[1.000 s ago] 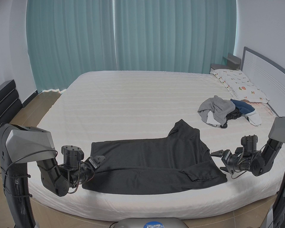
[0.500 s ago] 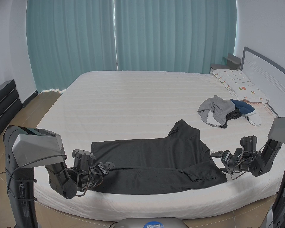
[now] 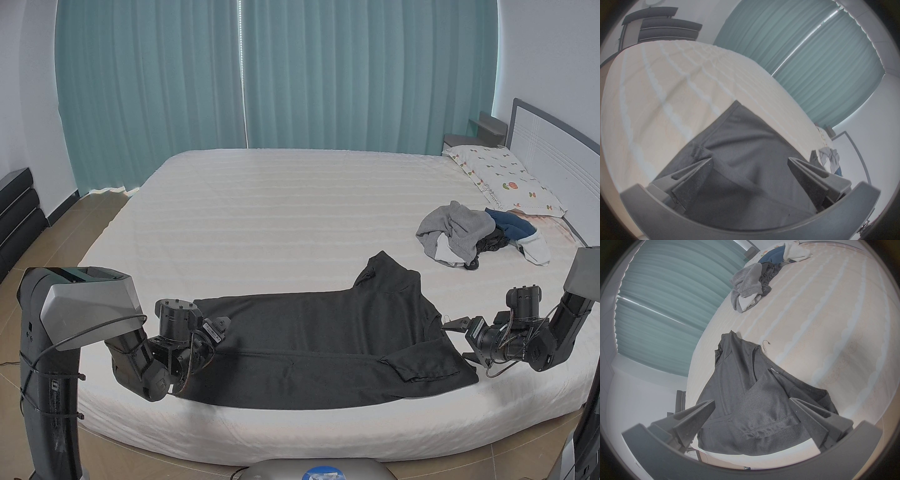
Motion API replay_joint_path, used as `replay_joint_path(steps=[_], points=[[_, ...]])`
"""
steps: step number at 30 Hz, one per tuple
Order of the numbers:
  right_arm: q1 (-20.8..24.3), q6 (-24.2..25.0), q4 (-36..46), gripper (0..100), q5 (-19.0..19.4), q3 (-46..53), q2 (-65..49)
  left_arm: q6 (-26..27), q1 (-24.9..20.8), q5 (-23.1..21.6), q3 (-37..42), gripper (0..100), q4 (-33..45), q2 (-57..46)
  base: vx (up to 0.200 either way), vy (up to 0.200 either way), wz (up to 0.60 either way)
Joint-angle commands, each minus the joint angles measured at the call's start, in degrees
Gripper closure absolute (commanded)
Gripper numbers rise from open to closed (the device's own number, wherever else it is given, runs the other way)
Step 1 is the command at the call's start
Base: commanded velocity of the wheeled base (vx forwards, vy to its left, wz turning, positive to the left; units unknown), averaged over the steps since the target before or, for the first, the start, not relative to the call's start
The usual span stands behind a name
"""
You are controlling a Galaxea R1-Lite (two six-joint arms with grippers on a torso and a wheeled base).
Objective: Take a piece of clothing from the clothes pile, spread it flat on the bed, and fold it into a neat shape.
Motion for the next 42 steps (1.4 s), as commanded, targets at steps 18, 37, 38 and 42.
replay_joint_path(steps=[18, 37, 38, 42], points=[[0.6, -0.1, -10.0, 0, -0.7, 3.8, 2.2, 3.2, 9.3, -3.1, 0.9, 0, -7.8, 0.6, 0.0, 0.0, 0.0], [0.6, -0.9, -10.0, 0, -0.8, 3.7, 2.2, 10.6, 7.2, -7.5, 4.1, 0, -7.7, 1.1, 0.0, 0.0, 0.0], [0.6, -0.9, -10.0, 0, -0.8, 3.7, 2.2, 10.7, 7.1, -7.5, 4.1, 0, -7.7, 1.2, 0.0, 0.0, 0.0], [0.6, -0.9, -10.0, 0, -0.8, 3.7, 2.1, 10.7, 7.0, -7.0, 3.4, 100, -7.7, 2.0, 0.0, 0.0, 0.0]])
